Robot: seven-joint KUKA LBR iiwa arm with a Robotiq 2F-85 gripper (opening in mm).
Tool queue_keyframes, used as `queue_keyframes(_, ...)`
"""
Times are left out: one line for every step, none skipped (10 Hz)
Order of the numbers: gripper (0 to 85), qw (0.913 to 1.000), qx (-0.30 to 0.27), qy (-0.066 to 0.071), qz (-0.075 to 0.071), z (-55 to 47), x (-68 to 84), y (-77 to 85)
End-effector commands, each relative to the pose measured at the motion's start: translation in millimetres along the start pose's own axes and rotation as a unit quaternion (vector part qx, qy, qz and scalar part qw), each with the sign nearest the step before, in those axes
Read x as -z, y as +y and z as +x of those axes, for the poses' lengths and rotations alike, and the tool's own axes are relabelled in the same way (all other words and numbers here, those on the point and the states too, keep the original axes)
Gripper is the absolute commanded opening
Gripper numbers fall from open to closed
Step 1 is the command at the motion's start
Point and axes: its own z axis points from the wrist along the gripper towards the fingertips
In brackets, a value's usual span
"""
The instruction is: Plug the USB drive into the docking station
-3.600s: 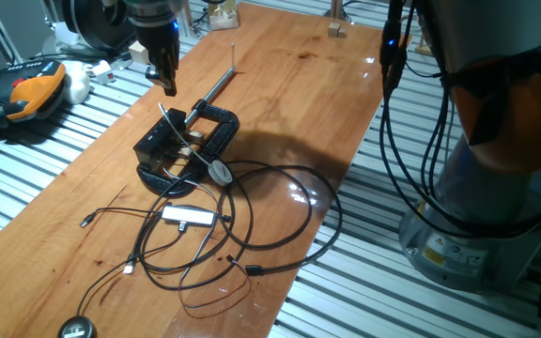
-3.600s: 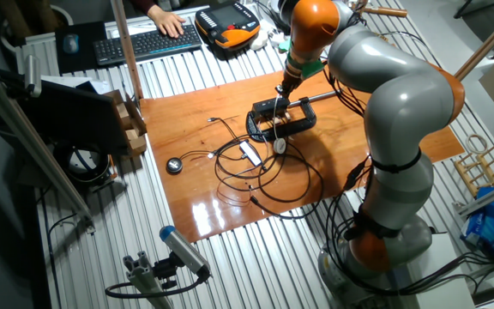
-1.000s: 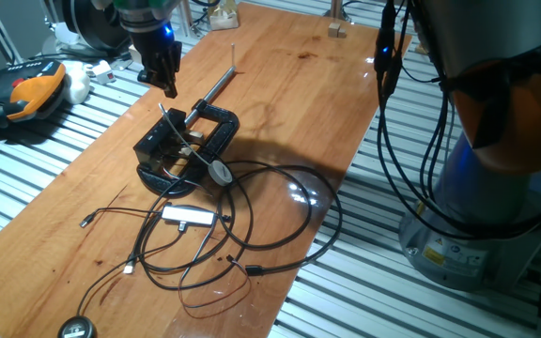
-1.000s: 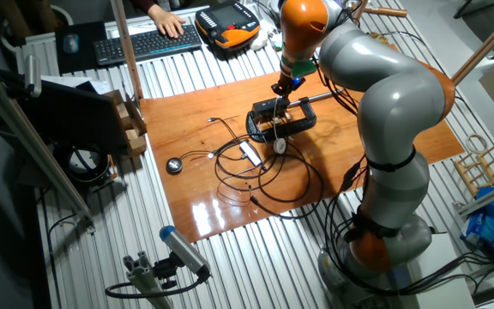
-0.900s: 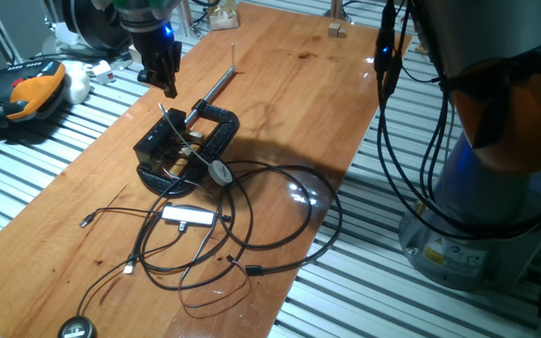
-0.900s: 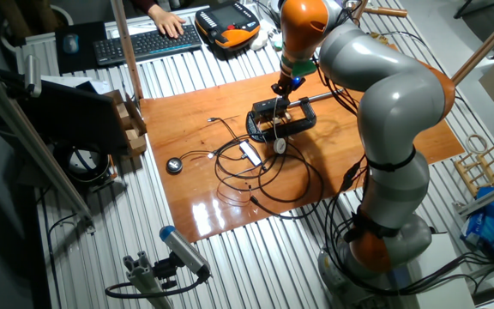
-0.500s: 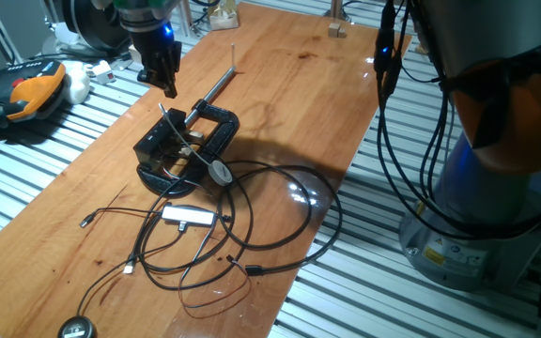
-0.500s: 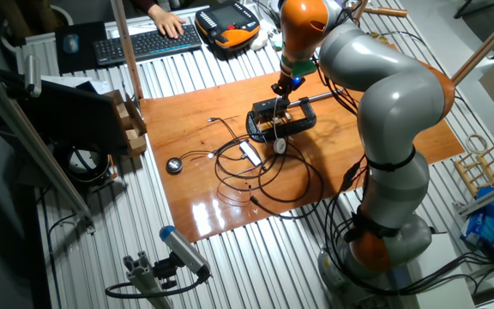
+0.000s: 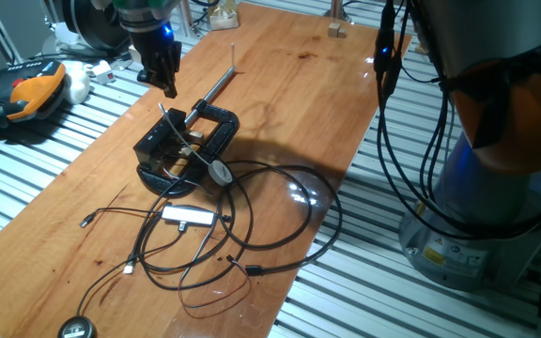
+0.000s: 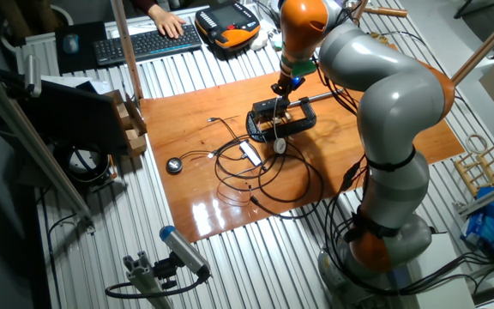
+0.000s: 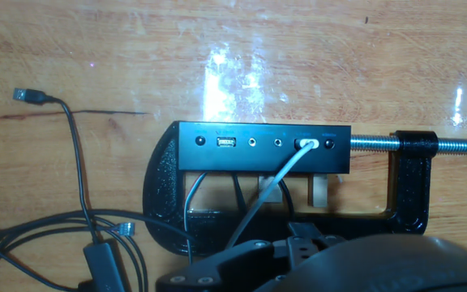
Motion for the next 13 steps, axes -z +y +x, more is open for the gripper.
queue_keyframes(0.0,1.0000,0.000,0.000,0.001,-0.2,-0.1,0.0)
queue_keyframes(0.0,1.0000,0.000,-0.001,0.001,-0.7,-0.2,0.1)
queue_keyframes(0.0,1.0000,0.000,-0.001,0.001,-1.3,-0.4,-0.1)
queue_keyframes(0.0,1.0000,0.000,-0.001,0.001,-2.1,-0.7,-0.1)
queue_keyframes(0.0,1.0000,0.001,-0.001,0.001,-3.1,-0.8,0.1)
queue_keyframes(0.0,1.0000,0.001,-0.001,0.001,-3.3,-0.8,0.2)
queue_keyframes(0.0,1.0000,0.001,-0.001,0.000,-3.3,-0.7,0.2)
queue_keyframes(0.0,1.0000,0.001,-0.001,0.000,-3.3,-0.5,0.4)
queue_keyframes(0.0,1.0000,0.001,-0.002,0.000,-3.3,-0.5,0.5)
queue_keyframes(0.0,1.0000,0.001,-0.002,0.000,-3.3,-0.5,0.5)
queue_keyframes(0.0,1.0000,0.001,-0.002,0.000,-3.4,-0.5,0.5)
queue_keyframes(0.0,1.0000,0.001,-0.003,0.001,-3.5,-0.6,0.4)
queue_keyframes(0.0,1.0000,0.001,-0.003,0.000,-3.5,-0.5,0.8)
